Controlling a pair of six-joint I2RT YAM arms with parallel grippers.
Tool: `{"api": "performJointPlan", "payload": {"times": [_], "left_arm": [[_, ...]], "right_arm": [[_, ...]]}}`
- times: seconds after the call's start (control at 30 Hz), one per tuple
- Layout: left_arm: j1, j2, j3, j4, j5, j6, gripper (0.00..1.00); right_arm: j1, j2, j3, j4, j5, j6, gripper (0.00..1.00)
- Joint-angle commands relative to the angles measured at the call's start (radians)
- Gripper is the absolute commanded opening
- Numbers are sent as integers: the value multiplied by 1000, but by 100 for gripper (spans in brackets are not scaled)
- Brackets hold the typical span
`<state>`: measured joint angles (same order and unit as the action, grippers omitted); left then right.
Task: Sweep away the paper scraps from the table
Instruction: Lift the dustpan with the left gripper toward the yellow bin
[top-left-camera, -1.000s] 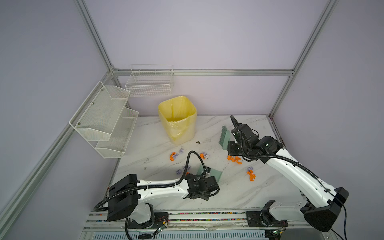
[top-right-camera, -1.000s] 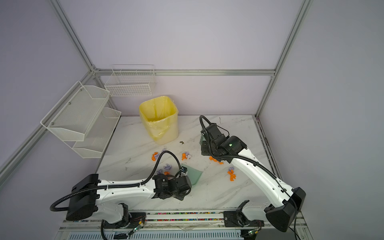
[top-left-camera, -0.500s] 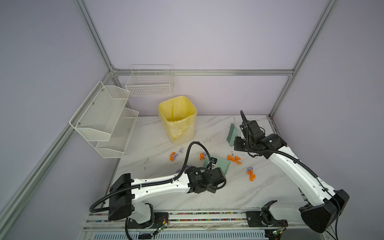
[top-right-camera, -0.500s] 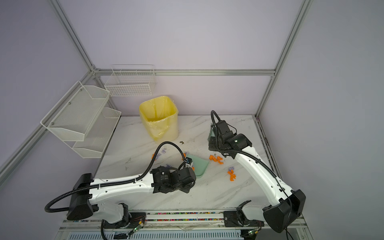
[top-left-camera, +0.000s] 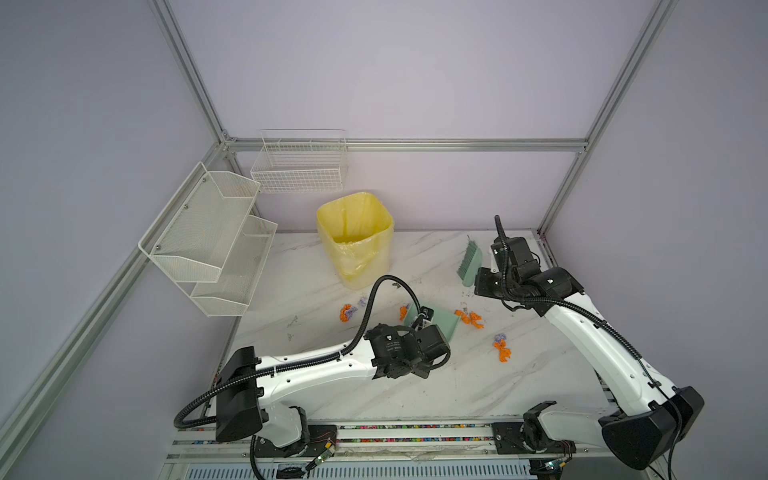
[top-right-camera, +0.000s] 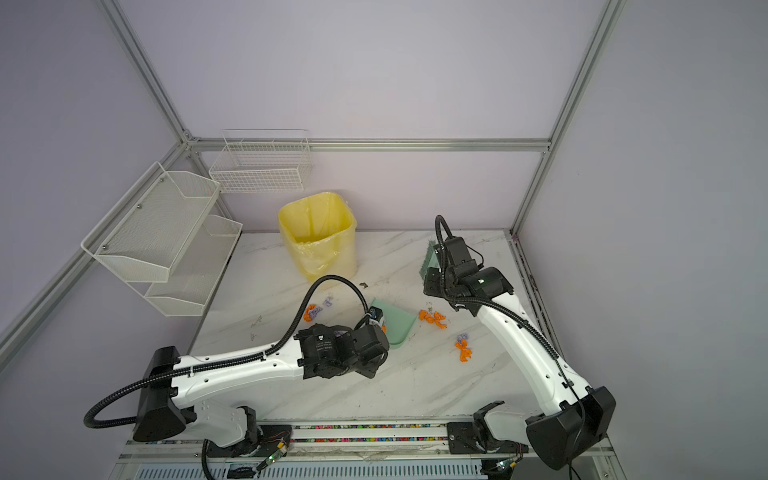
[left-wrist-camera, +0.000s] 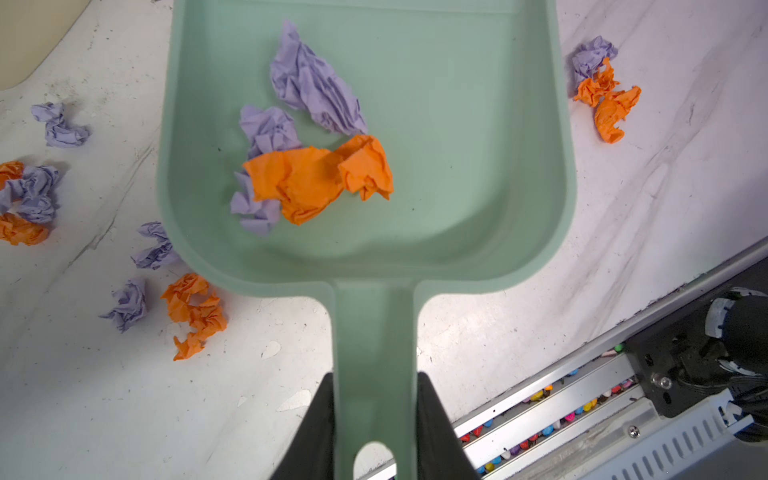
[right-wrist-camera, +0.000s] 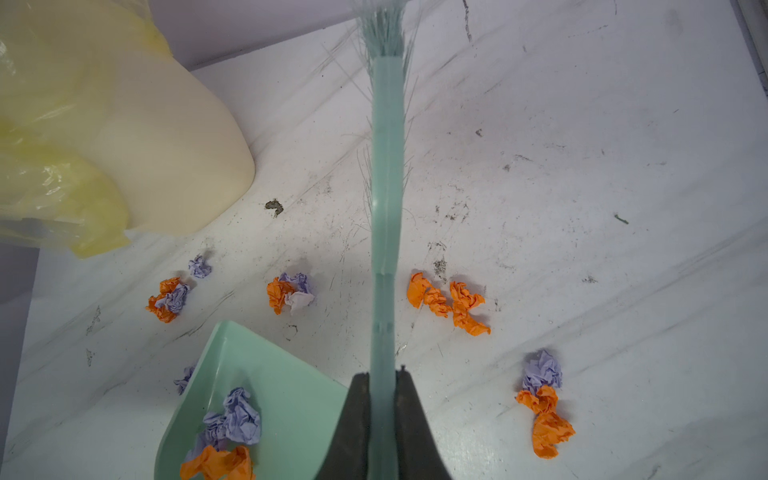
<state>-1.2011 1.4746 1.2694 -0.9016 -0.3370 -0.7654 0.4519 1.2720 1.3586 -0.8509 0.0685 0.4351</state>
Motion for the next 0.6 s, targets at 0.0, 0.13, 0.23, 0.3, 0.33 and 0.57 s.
{"api": "performJointPlan", "payload": {"times": [0.0, 0.13, 0.23, 0.3, 0.33, 0.57], "left_arm": [[27, -79, 112, 12, -19, 32, 3], [61, -109, 149, 12, -23, 60, 3], [79, -117, 175, 13, -26, 80, 3], [87, -115, 192, 12, -27, 93, 3], [93, -114, 203, 12, -27, 98, 4], [130, -105, 268, 17, -25, 128, 4]], "right_arm": [[-7, -41, -4, 27, 19, 17, 0], [-7, -48, -17, 25, 25, 25, 0], [-7, -58, -32, 23, 22, 25, 0], [-7, -65, -40, 23, 21, 25, 0], [-6, -70, -44, 25, 22, 23, 0], [-6, -72, -64, 27, 19, 11, 0]]}}
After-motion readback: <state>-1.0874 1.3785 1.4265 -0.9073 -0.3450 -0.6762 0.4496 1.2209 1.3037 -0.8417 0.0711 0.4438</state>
